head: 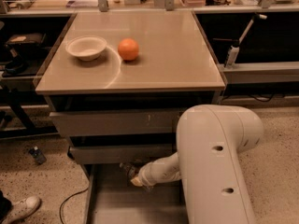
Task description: Pick water bottle from bottom drawer and place on counter
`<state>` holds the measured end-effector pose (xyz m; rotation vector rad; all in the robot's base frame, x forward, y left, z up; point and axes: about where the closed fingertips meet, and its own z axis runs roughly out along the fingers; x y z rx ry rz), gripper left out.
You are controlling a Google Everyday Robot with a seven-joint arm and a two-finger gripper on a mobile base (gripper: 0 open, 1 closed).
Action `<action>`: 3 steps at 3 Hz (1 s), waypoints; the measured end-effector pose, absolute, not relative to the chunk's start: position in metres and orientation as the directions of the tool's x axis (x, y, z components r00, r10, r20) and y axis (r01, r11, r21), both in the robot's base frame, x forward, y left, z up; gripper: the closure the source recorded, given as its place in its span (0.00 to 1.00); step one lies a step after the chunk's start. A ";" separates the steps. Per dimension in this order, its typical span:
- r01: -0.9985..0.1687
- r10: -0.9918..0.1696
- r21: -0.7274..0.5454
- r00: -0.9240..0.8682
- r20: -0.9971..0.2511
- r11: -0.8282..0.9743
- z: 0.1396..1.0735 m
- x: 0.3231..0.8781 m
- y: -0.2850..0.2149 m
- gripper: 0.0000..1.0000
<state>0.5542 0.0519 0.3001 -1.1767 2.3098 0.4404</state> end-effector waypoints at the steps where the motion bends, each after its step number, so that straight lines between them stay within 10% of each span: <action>1: -0.817 -0.653 0.056 -0.498 -0.570 0.574 0.300 0.554 0.051 1.00; 3: -0.686 -0.576 0.202 -0.707 -0.409 0.699 0.281 0.457 0.004 1.00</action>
Offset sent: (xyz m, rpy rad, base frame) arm -0.1080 -0.0564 -0.0397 -0.0746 0.2952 -0.1334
